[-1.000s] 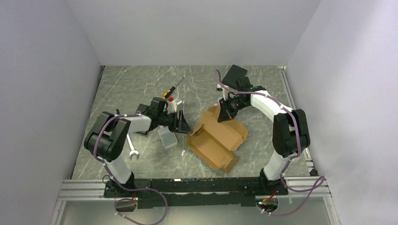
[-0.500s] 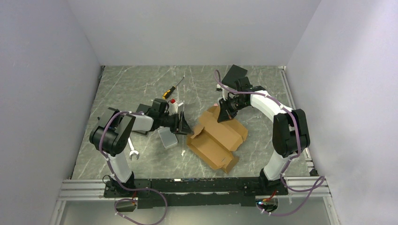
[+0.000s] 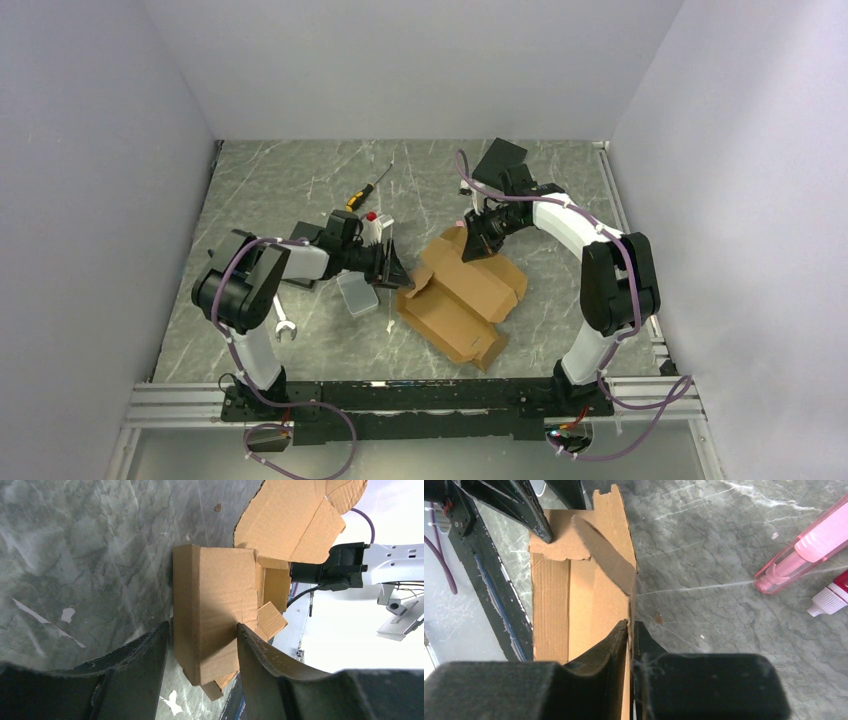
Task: Fold the paper box
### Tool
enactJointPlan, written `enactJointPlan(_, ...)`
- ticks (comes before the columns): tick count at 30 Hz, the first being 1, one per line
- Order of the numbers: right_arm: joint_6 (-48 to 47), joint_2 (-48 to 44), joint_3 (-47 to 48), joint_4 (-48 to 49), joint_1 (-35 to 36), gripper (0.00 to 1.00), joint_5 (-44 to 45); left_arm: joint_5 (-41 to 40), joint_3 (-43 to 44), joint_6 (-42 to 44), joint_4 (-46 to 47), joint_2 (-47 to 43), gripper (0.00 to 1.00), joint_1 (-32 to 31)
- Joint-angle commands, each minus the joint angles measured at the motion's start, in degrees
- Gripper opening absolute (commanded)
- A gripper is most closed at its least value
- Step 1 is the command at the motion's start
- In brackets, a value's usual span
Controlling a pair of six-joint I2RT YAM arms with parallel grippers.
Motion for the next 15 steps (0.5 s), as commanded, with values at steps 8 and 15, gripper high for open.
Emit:
enactJointPlan(8, -1.88, -4.16, 0.69, 2.36, 0.22, 0.36, 2.71, -0.31, 2.33, 1.58, -2.57, -0.53, 0.56, -0.75)
enactJointPlan(15, -1.36, -4.13, 0.38, 2.78, 0.17, 0.32, 2.75, -0.18, 2.61, 1.5, -2.9, -0.63, 0.56, -1.09)
